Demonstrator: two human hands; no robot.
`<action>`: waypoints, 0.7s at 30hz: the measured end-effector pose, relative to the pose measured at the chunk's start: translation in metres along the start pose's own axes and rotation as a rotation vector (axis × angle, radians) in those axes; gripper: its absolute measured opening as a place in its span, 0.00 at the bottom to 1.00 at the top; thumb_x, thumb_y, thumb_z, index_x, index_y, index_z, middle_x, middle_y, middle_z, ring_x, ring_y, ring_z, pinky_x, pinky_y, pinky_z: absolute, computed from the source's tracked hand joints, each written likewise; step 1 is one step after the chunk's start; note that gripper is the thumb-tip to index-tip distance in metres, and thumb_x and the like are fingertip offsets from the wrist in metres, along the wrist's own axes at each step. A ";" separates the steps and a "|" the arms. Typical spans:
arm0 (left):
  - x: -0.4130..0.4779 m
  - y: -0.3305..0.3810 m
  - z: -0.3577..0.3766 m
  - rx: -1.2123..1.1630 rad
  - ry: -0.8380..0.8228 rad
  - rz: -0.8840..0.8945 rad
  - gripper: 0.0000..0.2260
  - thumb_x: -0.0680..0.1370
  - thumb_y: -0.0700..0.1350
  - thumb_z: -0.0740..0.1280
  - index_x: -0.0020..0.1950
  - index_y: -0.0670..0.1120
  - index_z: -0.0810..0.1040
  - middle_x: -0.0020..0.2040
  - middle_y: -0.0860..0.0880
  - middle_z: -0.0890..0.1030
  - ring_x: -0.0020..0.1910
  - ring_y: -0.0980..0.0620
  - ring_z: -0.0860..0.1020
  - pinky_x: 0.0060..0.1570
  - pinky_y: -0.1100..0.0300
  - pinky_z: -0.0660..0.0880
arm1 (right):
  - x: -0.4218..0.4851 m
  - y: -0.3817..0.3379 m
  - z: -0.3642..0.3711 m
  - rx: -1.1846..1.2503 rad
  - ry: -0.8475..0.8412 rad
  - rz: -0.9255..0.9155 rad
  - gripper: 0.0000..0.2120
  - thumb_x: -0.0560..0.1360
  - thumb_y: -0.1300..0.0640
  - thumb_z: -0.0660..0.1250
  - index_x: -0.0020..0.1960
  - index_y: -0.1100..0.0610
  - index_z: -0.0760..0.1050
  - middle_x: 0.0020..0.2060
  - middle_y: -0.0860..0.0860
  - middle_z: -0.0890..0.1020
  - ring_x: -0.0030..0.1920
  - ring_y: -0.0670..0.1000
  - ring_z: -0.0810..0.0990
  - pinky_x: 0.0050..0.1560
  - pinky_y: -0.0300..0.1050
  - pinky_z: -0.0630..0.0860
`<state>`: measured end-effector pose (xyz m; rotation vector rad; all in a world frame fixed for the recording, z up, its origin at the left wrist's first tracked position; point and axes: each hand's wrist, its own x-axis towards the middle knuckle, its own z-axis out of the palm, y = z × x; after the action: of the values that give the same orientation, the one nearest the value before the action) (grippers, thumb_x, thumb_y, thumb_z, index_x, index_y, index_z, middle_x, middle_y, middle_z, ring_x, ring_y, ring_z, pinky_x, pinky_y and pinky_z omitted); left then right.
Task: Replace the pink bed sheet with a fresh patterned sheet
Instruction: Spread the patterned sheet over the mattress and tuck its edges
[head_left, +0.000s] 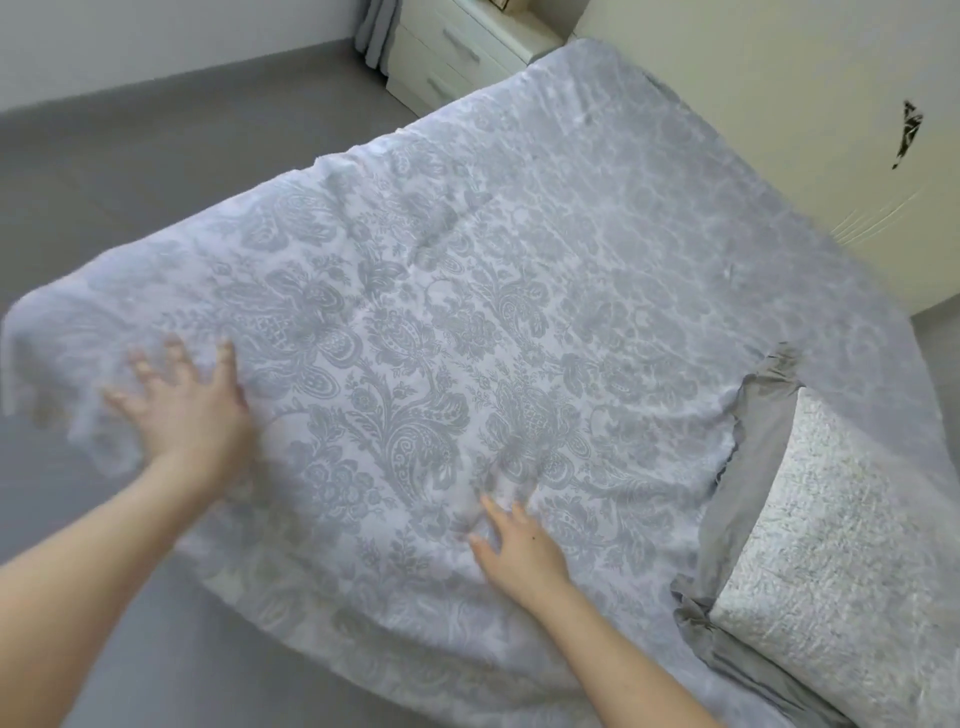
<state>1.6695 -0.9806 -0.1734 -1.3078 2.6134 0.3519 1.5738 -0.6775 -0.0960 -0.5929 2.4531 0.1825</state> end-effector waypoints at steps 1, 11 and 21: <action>-0.030 0.011 -0.025 -0.009 0.086 0.046 0.26 0.80 0.54 0.52 0.77 0.56 0.48 0.78 0.41 0.47 0.75 0.34 0.46 0.68 0.33 0.50 | 0.000 -0.001 -0.004 0.023 0.060 -0.019 0.28 0.80 0.42 0.53 0.77 0.43 0.47 0.77 0.54 0.52 0.76 0.55 0.52 0.73 0.53 0.56; -0.162 0.032 0.018 -0.874 0.255 -0.622 0.13 0.78 0.37 0.59 0.62 0.36 0.73 0.58 0.36 0.74 0.56 0.36 0.73 0.56 0.48 0.69 | -0.032 -0.002 0.013 -0.314 0.262 -0.663 0.08 0.67 0.60 0.70 0.43 0.52 0.74 0.31 0.50 0.77 0.31 0.53 0.76 0.28 0.42 0.64; -0.210 0.078 0.045 -1.982 -0.155 -1.012 0.19 0.74 0.27 0.53 0.46 0.44 0.79 0.36 0.48 0.79 0.31 0.56 0.74 0.32 0.66 0.70 | 0.014 -0.129 0.004 -1.119 0.260 -1.641 0.17 0.71 0.58 0.55 0.45 0.58 0.83 0.48 0.55 0.82 0.55 0.58 0.79 0.69 0.58 0.59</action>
<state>1.7334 -0.7628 -0.1475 -2.2744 0.3899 2.7059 1.6247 -0.7959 -0.1065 -2.8447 1.0807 0.7521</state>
